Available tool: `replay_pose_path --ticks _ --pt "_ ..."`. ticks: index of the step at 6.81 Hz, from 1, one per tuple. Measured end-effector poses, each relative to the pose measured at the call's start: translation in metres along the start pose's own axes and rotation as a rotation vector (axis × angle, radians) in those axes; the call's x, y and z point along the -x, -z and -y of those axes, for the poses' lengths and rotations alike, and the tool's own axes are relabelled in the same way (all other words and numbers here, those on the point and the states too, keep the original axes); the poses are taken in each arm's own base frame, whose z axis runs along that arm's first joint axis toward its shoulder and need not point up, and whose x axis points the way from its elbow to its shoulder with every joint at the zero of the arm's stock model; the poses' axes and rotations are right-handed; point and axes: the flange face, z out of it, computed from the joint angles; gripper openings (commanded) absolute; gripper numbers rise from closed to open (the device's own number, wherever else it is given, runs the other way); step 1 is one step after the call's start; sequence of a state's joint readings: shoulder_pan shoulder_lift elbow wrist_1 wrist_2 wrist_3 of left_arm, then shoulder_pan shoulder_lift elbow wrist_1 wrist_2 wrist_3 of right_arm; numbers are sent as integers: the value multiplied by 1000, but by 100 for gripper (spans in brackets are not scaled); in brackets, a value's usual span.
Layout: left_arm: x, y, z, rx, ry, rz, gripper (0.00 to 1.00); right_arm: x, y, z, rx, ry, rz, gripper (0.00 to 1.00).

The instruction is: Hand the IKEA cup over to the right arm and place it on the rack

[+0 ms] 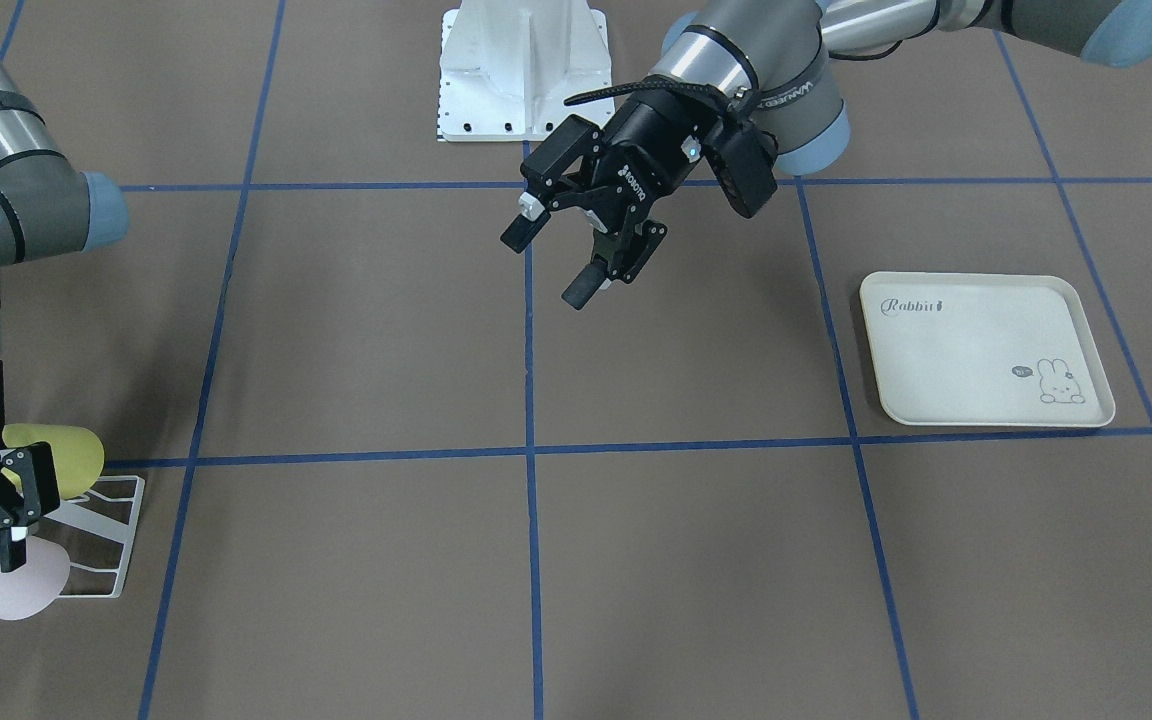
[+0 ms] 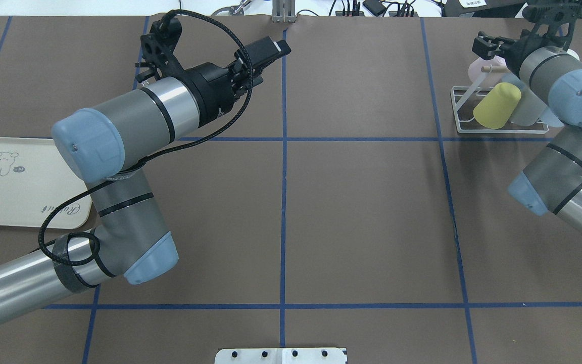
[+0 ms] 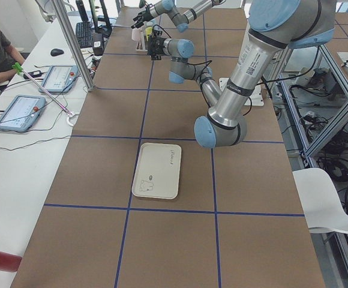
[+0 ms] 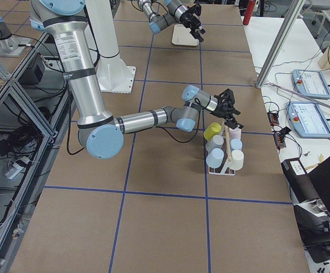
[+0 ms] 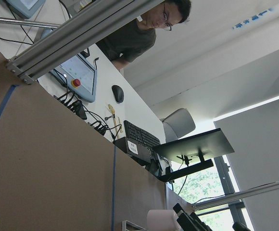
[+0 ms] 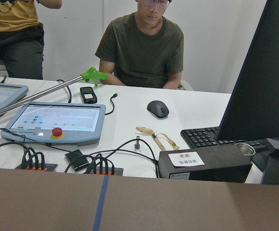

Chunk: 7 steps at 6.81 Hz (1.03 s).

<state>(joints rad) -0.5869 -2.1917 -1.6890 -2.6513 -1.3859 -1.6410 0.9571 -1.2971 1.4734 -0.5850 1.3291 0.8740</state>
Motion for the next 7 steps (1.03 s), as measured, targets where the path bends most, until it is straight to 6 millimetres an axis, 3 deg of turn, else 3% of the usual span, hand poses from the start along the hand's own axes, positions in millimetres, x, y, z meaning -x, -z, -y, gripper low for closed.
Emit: replay_pose_path --ticks 2,4,6,7 --pt "-5 9 18 16 -74 48 100 -20 30 58 105 -31 60 100" --pt "-16 37 58 51 -296 186 100 -47 76 103 241 -11 85 100" --pt "1 70 110 117 -568 364 100 -97 103 114 443 67 112 100" --pt "21 91 142 171 -691 434 100 -124 108 114 539 110 126 100"
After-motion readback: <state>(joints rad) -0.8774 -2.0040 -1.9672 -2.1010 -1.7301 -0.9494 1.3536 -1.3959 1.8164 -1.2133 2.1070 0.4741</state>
